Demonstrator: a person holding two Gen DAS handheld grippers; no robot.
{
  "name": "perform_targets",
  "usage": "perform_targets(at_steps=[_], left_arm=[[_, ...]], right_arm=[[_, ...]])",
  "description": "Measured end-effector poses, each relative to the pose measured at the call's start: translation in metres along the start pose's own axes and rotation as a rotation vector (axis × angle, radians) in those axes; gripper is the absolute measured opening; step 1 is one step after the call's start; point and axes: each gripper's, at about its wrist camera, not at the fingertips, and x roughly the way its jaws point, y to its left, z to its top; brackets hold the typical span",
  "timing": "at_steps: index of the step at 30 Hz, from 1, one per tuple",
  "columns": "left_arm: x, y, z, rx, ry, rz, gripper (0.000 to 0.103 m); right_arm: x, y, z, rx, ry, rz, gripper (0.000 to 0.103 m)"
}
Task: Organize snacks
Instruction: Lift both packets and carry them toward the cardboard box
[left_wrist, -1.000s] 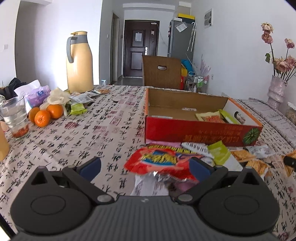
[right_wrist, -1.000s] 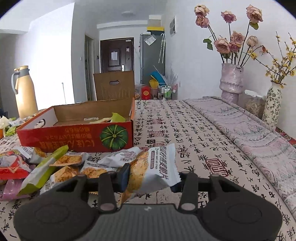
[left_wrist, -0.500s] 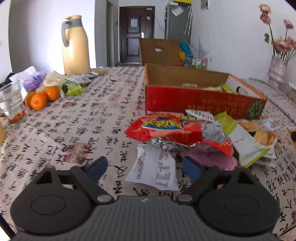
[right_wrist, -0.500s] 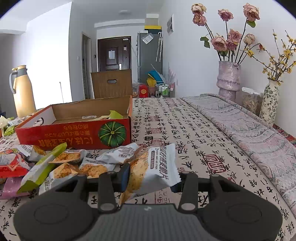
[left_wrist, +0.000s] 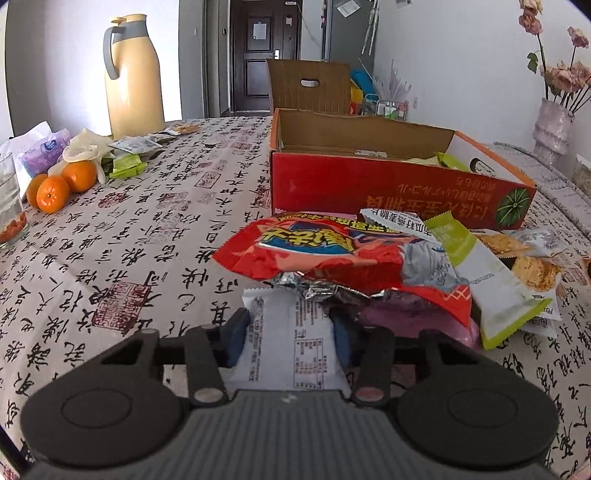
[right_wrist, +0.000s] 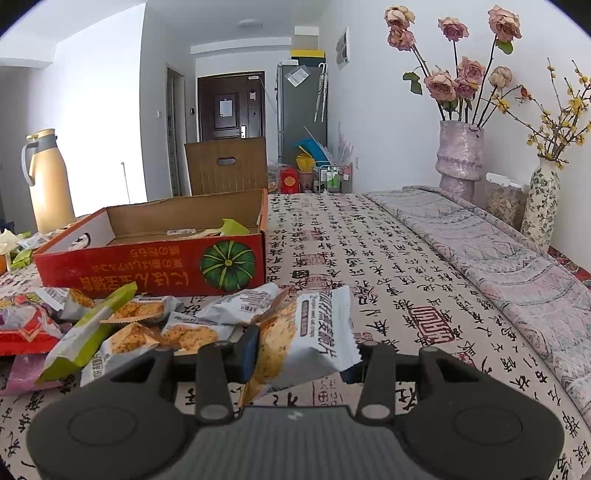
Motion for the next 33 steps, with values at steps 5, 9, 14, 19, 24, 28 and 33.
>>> perform_targets(at_steps=[5, 9, 14, 19, 24, 28, 33], left_arm=[[-0.008, 0.002, -0.004, 0.003, -0.005, -0.006, 0.047], [-0.018, 0.005, -0.005, -0.004, -0.024, 0.005, 0.047], [-0.031, 0.009, -0.004, -0.007, -0.052, 0.013, 0.047], [-0.042, 0.012, -0.006, -0.006, -0.071, 0.011, 0.047], [-0.056, 0.014, -0.006, -0.011, -0.102, 0.002, 0.047], [-0.065, 0.012, -0.003, -0.008, -0.132, -0.007, 0.047], [-0.069, 0.008, 0.005, -0.003, -0.158, -0.019, 0.047]], right_arm=[[-0.004, 0.002, 0.000, -0.005, -0.007, 0.009, 0.041], [-0.010, 0.003, -0.001, -0.004, -0.014, 0.011, 0.041], [-0.017, 0.005, -0.002, -0.005, -0.023, 0.016, 0.041], [-0.026, 0.006, -0.002, -0.008, -0.035, 0.020, 0.041], [-0.032, 0.010, 0.000, -0.012, -0.050, 0.028, 0.041], [-0.034, 0.015, 0.003, -0.021, -0.060, 0.041, 0.041], [-0.034, 0.021, 0.005, -0.025, -0.067, 0.052, 0.041]])
